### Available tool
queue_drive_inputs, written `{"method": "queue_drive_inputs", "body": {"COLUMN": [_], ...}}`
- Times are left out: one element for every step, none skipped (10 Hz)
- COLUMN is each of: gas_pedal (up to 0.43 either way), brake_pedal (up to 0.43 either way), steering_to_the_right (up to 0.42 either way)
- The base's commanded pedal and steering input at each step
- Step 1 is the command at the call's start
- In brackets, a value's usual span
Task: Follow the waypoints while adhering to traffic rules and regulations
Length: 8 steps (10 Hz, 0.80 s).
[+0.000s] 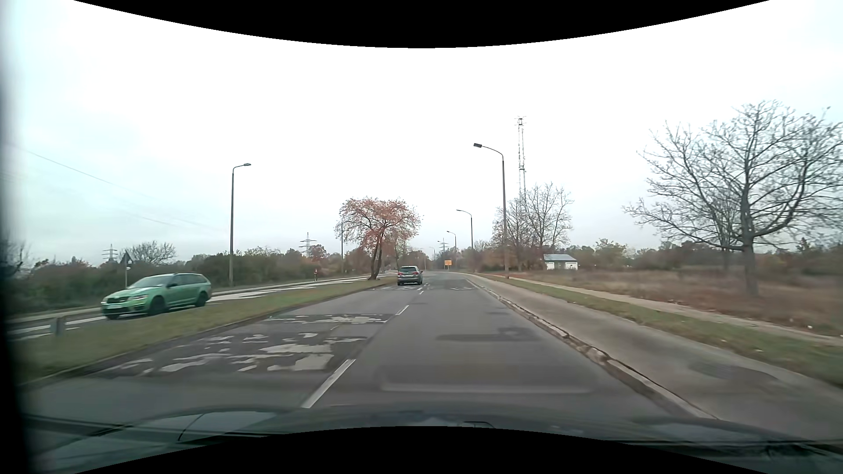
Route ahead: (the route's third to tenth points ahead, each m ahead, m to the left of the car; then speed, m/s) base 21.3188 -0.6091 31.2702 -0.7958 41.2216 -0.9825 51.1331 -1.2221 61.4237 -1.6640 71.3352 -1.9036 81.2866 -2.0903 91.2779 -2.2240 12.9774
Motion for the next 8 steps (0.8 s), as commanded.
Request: {"method": "queue_drive_inputs", "body": {"gas_pedal": [0.150, 0.150, 0.150, 0.150, 0.150, 0.150, 0.150, 0.150], "brake_pedal": [0.000, 0.000, 0.000, 0.000, 0.000, 0.000, 0.000, 0.000], "steering_to_the_right": [0.006, 0.006, 0.006, 0.006, 0.006, 0.005, 0.004, 0.003]}}
